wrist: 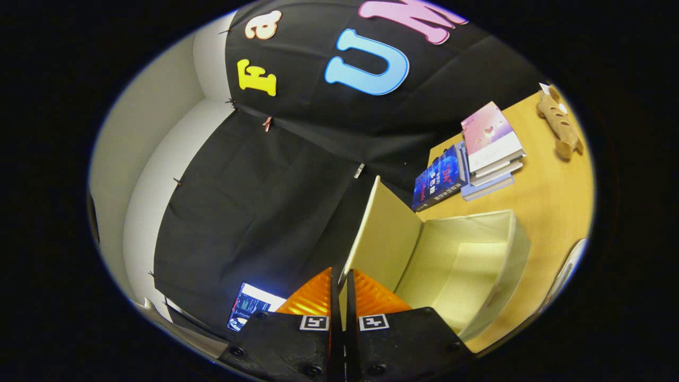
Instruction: Open the storage box then place both shoes into the box .Put the left shoe in first, then the right shoe, with the right side of both shoes facing outward in a uniform manner.
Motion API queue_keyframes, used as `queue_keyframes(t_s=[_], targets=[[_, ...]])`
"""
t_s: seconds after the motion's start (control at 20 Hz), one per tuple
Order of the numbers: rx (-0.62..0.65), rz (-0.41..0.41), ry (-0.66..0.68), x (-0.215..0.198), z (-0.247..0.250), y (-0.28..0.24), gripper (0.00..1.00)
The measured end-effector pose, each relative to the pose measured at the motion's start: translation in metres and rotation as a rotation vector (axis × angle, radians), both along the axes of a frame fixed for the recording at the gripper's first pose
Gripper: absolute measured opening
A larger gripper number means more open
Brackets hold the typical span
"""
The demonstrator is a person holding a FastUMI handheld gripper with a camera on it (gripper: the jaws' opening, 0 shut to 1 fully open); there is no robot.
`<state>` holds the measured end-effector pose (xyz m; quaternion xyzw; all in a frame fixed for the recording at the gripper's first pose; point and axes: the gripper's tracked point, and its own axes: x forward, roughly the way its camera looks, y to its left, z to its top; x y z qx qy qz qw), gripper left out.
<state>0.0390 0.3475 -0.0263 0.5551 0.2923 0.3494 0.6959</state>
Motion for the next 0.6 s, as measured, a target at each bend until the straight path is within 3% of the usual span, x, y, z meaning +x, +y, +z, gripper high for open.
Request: queue_keyframes(t_s=[0.35,0.55,0.6], targets=[[0.007,0.032,-0.011,0.016,0.020,0.079,0.07],[-0.007,0.029,-0.001,0.019,0.016,0.092,0.20],[-0.011,0.025,-0.003,0.019,0.014,0.092,0.30]])
